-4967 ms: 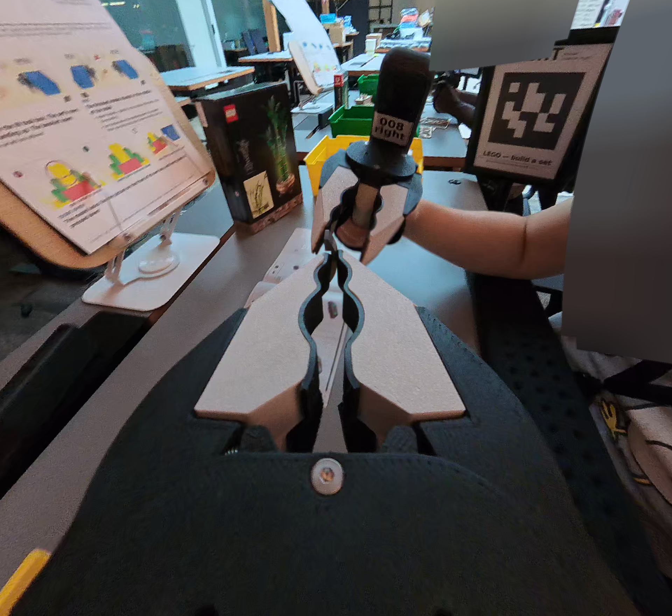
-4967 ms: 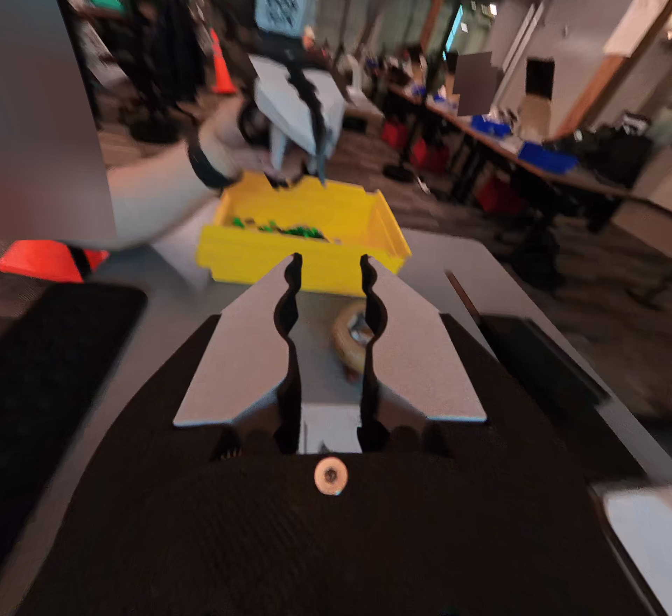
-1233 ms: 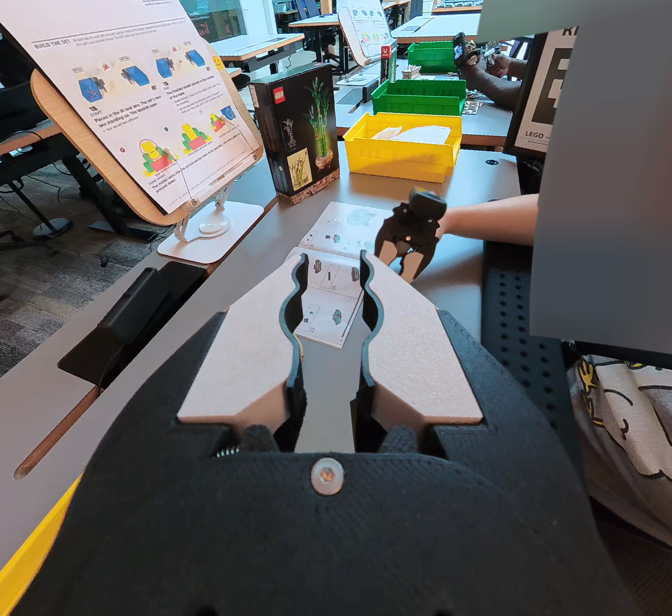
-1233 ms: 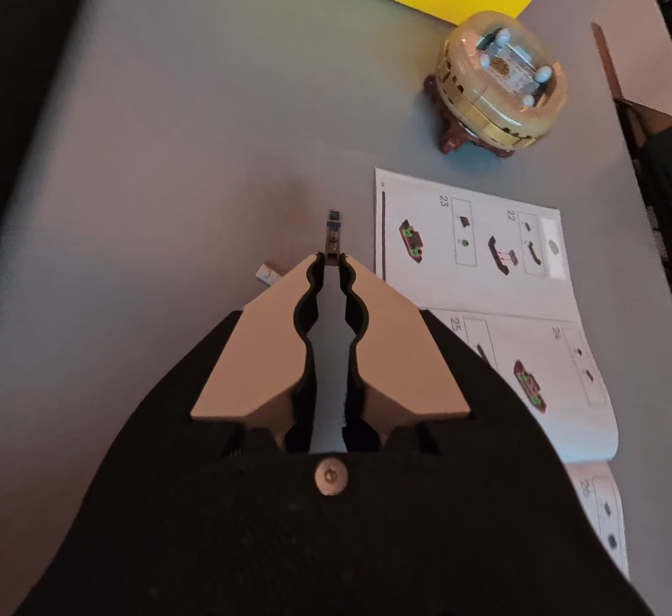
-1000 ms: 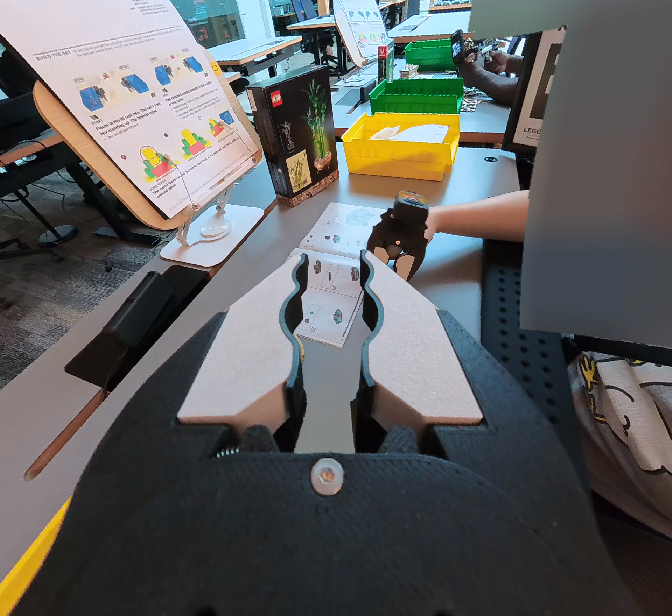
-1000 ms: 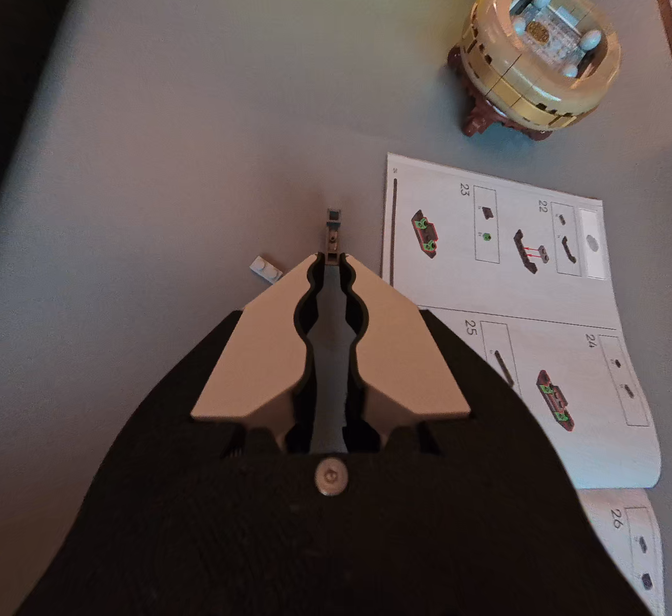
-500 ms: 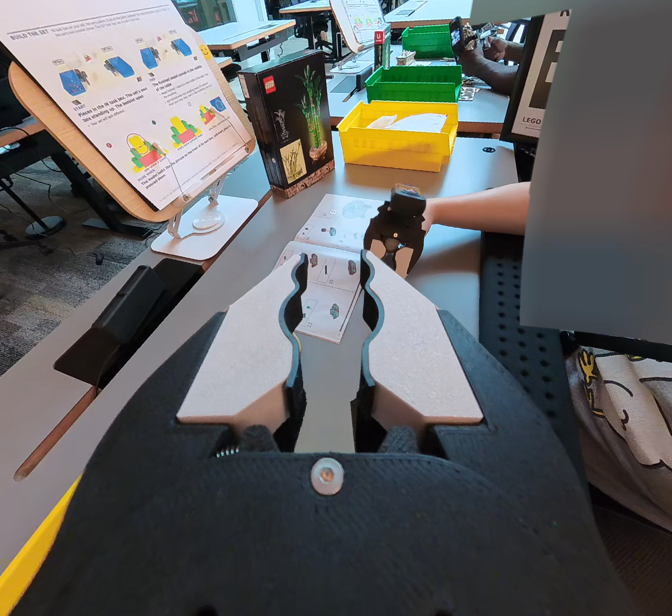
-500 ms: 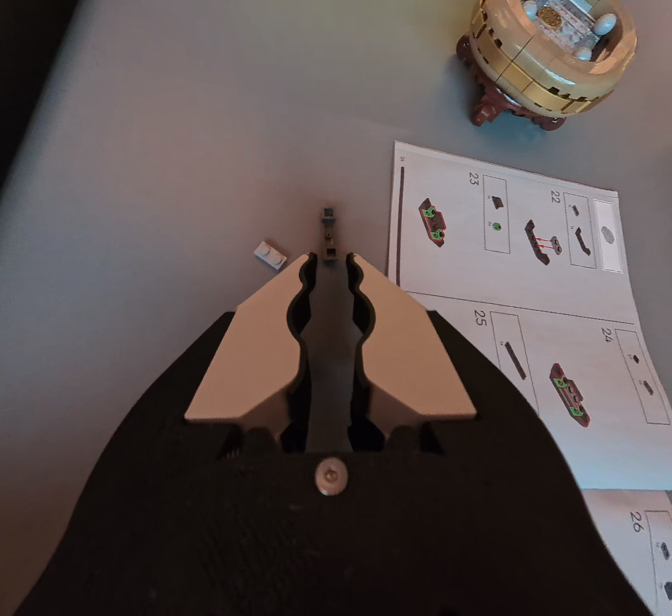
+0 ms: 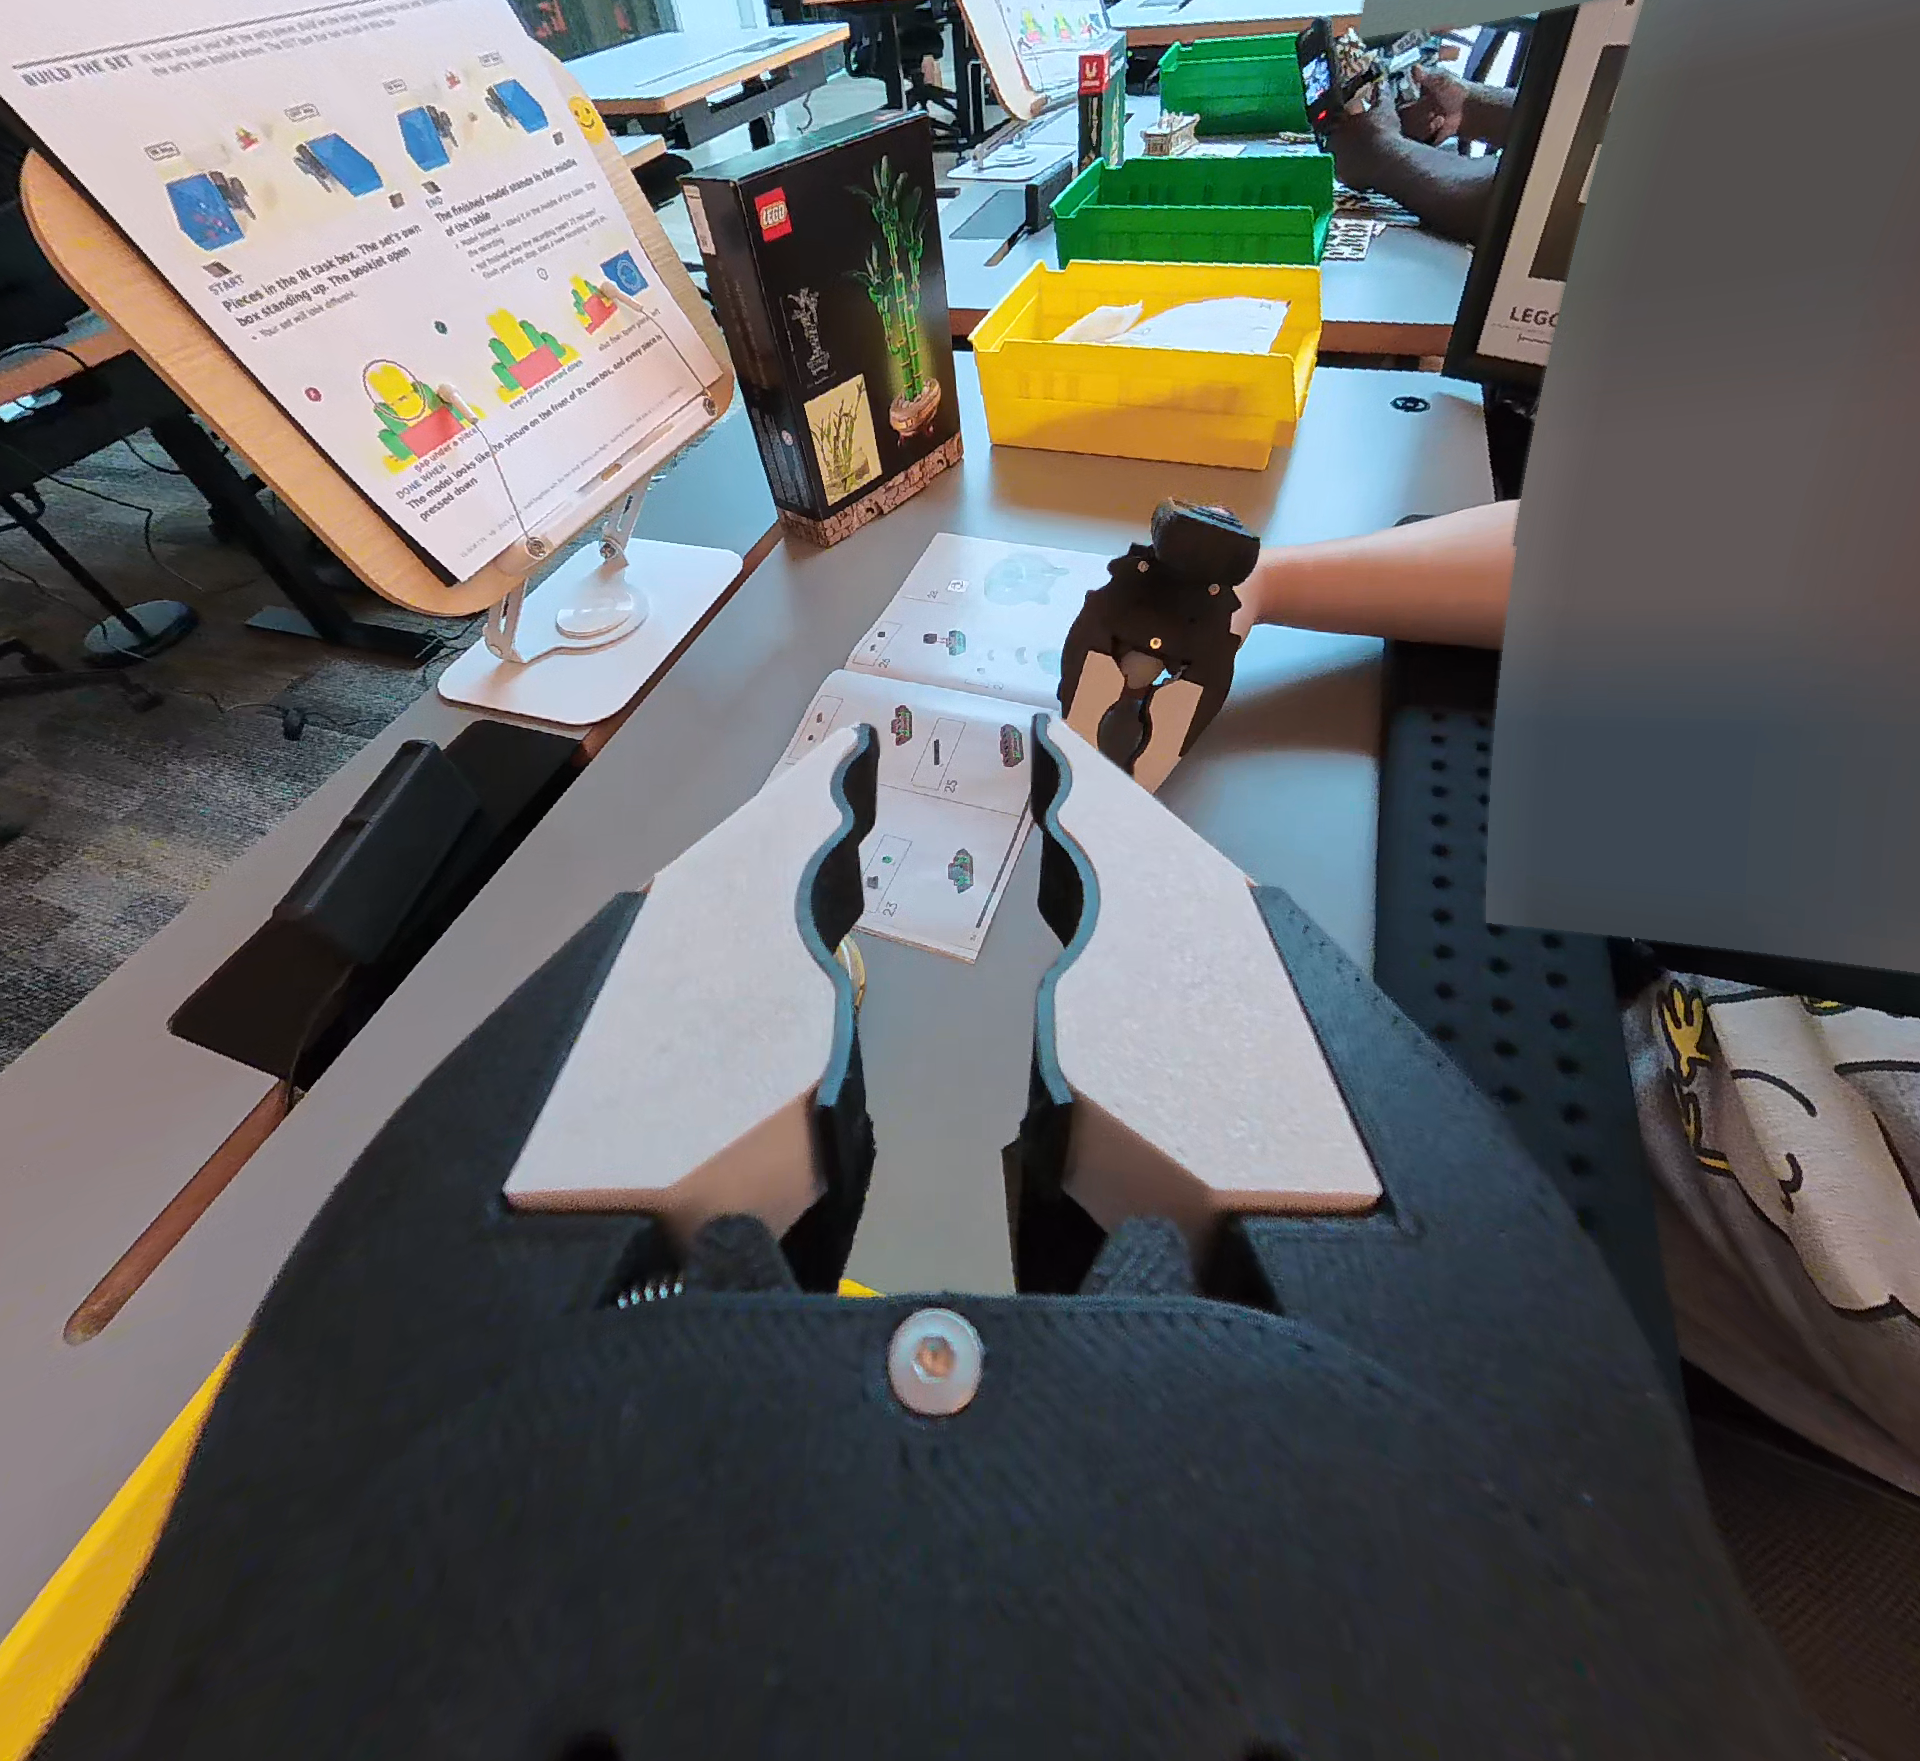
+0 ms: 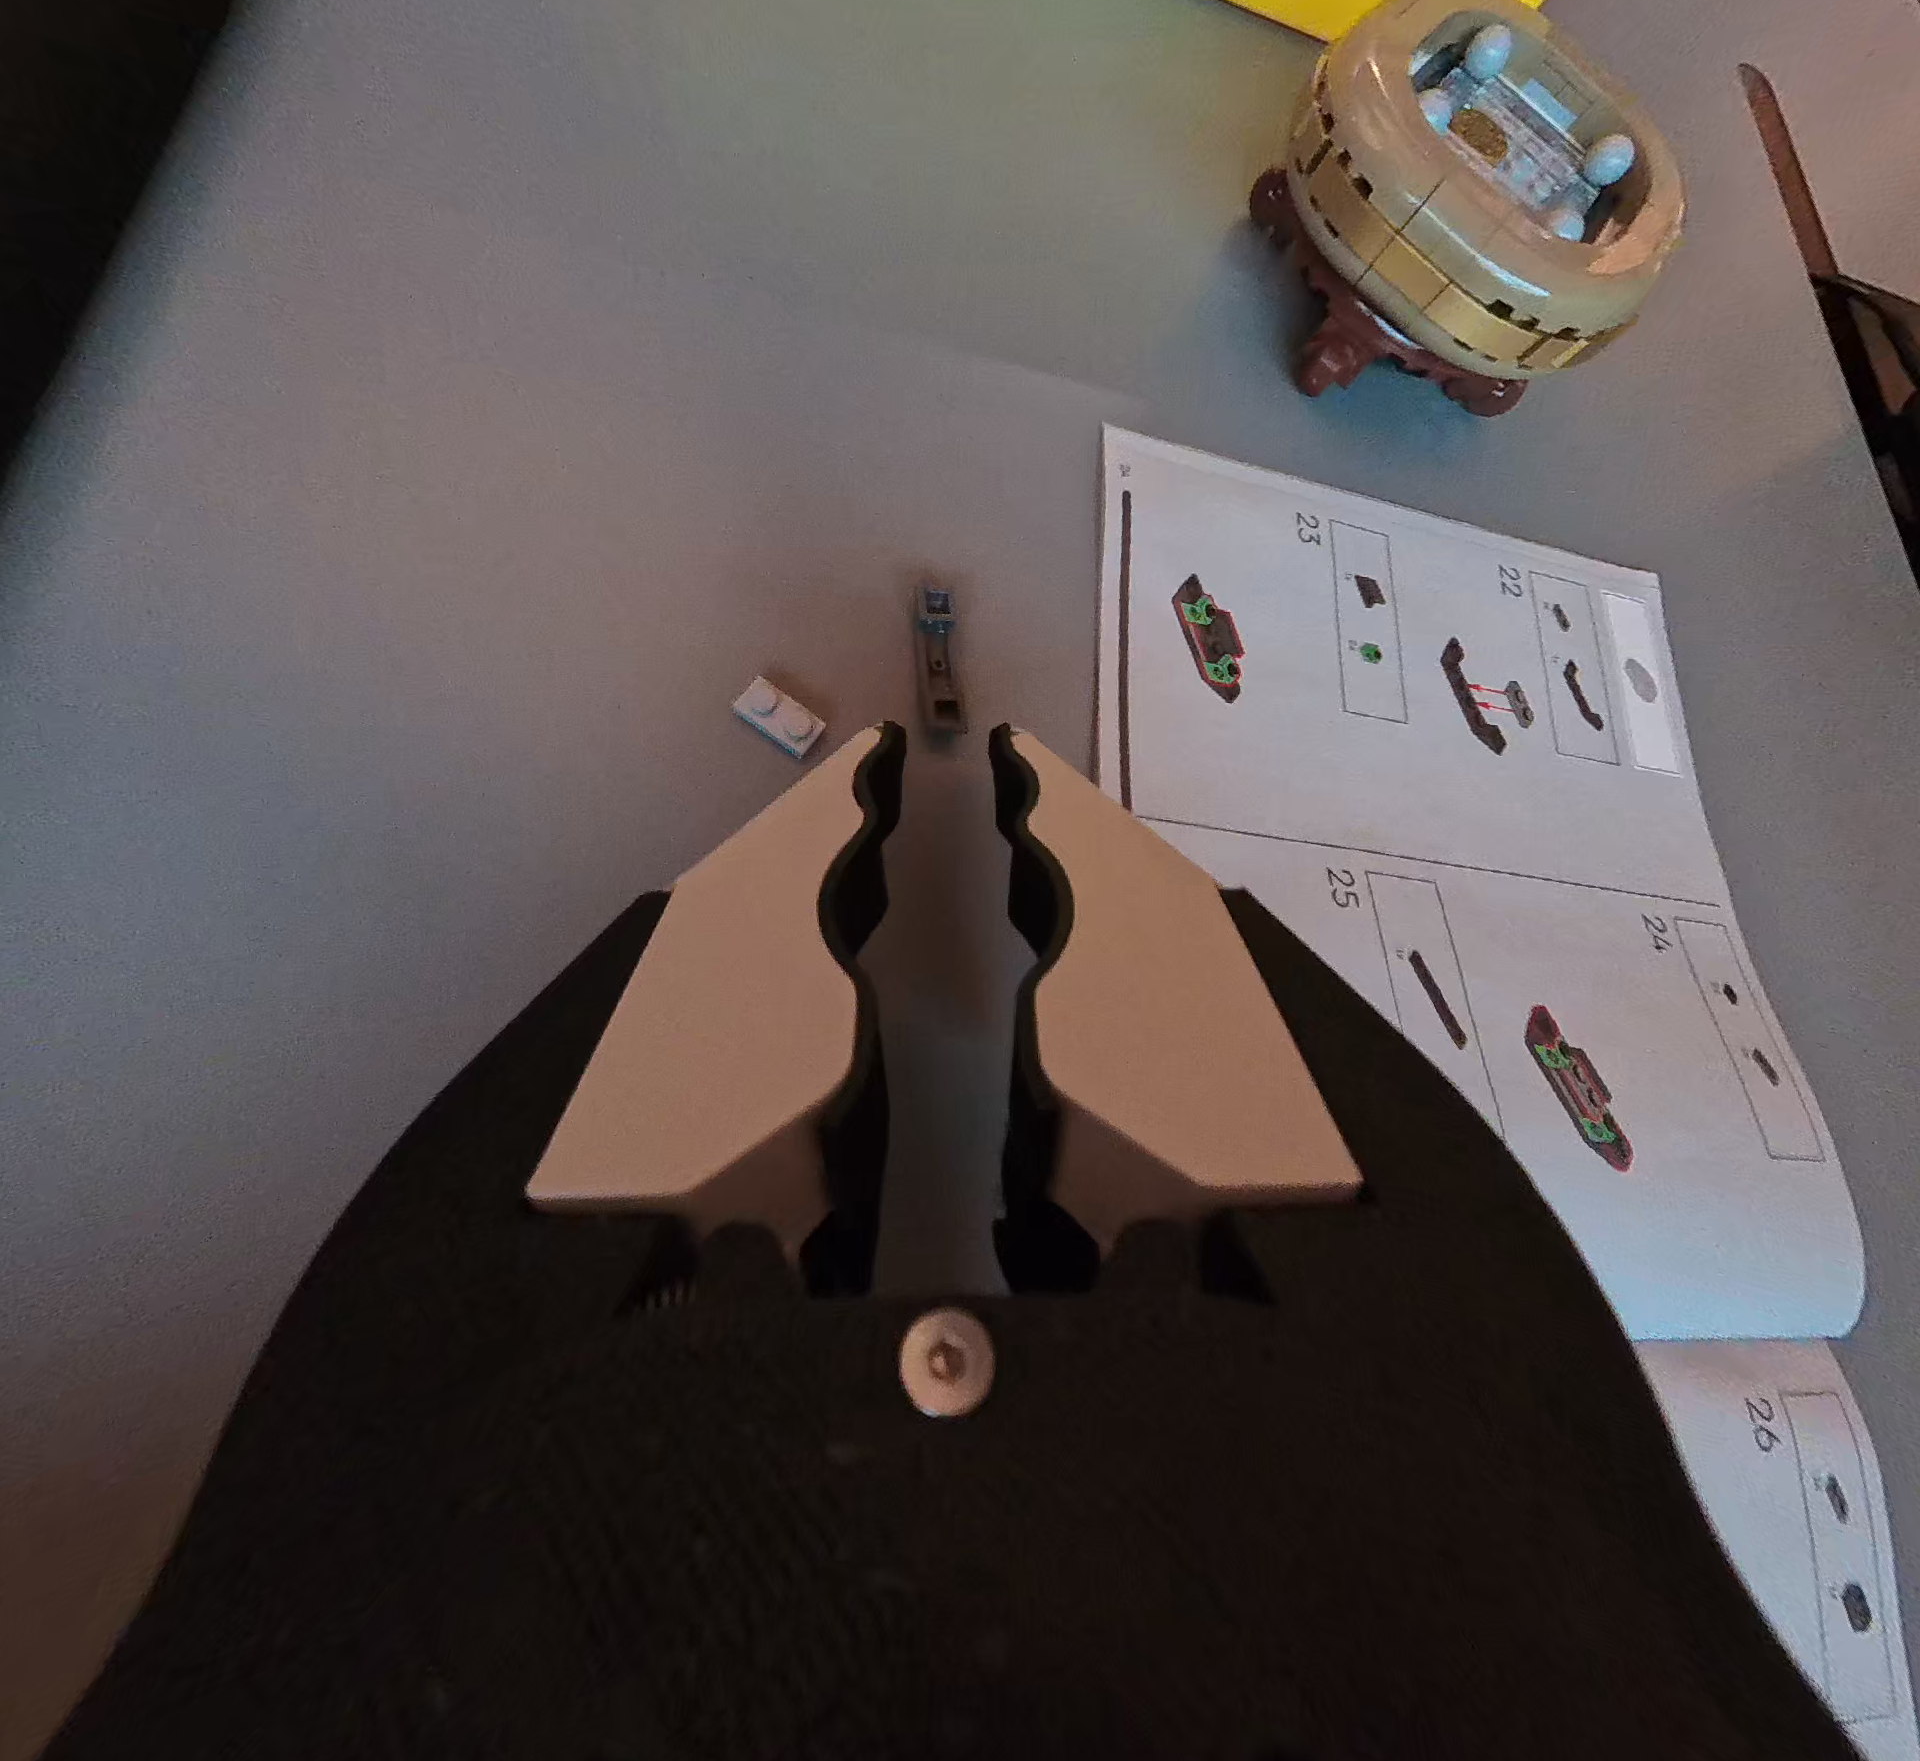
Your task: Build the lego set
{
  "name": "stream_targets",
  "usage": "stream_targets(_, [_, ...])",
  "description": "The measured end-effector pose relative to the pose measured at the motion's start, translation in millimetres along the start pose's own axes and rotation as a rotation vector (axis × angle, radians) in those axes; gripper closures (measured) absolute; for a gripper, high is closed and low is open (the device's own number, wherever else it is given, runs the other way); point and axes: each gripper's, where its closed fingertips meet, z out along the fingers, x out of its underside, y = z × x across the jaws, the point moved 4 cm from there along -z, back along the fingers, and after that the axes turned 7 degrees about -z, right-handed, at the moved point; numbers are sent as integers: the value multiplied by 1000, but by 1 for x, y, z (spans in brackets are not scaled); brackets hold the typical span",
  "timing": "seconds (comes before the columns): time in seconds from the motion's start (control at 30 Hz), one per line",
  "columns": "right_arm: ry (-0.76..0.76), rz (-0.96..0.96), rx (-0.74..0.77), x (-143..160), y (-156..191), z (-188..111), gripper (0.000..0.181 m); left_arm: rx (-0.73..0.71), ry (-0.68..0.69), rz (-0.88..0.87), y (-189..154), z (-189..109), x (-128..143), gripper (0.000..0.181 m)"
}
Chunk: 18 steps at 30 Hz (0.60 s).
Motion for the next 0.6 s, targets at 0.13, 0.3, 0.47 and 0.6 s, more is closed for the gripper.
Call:
stream_targets(0.13, [2, 1, -13, -1, 1, 5, 165, 0, 0, -2, 1, -1, 0, 154])
stream_targets(0.3, [6, -3, -22, -3, 1, 10, 166, -1, 7, -2, 1, 0, 1, 154])
stream_targets(0.47, [1, 11, -28, -3, 1, 10, 166, 1, 15, 3, 0, 1, 2, 154])
stream_targets(0.6, [0, 23, -31, -2, 1, 10, 166, 0, 25, 2, 1, 3, 3, 154])
